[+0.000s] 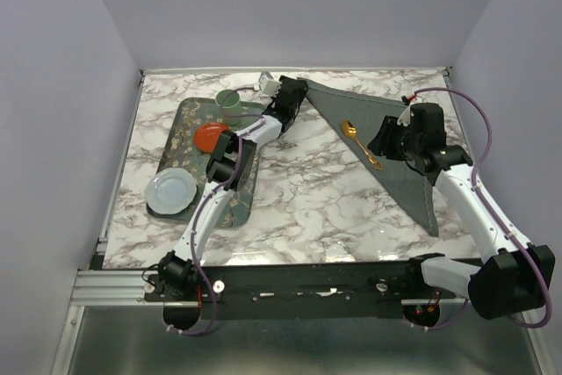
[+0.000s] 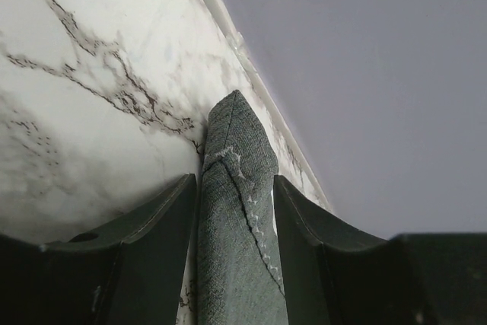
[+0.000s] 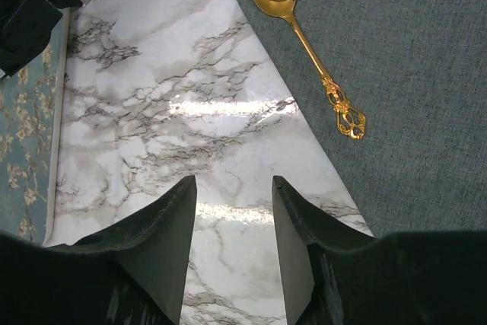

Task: Fold the napkin, place the utensils inside, and roll it up
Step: Fold the napkin

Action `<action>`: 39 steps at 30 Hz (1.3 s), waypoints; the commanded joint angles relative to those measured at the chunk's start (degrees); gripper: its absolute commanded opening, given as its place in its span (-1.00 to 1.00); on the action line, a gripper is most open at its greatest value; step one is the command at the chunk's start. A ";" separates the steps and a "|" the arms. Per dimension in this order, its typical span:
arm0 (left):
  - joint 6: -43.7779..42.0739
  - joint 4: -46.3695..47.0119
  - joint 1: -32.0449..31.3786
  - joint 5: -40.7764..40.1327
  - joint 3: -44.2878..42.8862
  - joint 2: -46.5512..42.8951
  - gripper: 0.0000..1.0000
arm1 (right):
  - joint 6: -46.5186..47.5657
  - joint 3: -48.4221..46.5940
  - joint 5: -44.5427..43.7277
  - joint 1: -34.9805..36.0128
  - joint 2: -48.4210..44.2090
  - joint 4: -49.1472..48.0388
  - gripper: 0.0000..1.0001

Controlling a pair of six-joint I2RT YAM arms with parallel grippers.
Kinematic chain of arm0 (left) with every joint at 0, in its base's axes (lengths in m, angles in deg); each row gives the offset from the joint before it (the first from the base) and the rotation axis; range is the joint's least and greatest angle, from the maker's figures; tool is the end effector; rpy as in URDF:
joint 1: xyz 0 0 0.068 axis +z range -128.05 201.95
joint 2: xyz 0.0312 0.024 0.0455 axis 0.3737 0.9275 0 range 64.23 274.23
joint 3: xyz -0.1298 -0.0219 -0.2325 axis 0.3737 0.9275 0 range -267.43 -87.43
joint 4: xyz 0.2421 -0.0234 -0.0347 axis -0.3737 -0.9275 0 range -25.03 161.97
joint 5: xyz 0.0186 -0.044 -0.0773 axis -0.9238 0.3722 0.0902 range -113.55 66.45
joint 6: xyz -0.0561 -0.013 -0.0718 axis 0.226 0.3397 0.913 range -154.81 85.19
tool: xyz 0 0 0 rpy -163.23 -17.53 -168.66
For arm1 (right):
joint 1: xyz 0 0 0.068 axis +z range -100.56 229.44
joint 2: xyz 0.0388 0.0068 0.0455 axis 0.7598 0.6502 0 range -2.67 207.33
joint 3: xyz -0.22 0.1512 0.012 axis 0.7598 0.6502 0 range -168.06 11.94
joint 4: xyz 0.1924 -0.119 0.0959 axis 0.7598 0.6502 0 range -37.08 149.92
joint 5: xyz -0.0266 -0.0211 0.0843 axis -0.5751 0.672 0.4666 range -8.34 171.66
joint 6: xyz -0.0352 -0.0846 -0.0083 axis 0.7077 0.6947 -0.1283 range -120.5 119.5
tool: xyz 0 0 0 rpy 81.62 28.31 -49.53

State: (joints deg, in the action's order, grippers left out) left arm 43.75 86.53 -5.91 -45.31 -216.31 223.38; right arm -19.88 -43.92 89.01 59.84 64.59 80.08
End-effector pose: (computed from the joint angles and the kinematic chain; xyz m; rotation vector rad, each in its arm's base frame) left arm 0.5745 -0.2689 0.1015 -1.0712 1.6100 -0.9404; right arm 0.2712 0.0604 0.2681 0.1078 2.2690 0.4219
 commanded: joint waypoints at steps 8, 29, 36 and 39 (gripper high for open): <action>4.58 -1.65 0.79 1.10 -2.78 4.76 -0.11 | 0.48 -0.13 0.12 -0.46 -1.96 -1.05 0.06; -6.75 12.41 2.98 1.01 18.21 -8.85 -0.85 | 0.48 2.50 1.70 -0.55 -3.19 -0.61 0.06; -12.20 16.72 2.81 3.65 25.51 -14.30 -0.85 | -0.14 3.65 2.49 -0.55 -3.72 -0.61 0.06; -14.31 18.39 2.28 5.58 25.26 -14.83 -0.85 | -0.22 3.74 2.75 -0.55 -4.07 -0.61 0.06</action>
State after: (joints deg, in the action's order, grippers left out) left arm 34.37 100.79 -2.89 -42.31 -191.22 212.10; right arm -19.99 -41.12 90.35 59.49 62.02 79.92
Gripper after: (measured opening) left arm 0.081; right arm 0.529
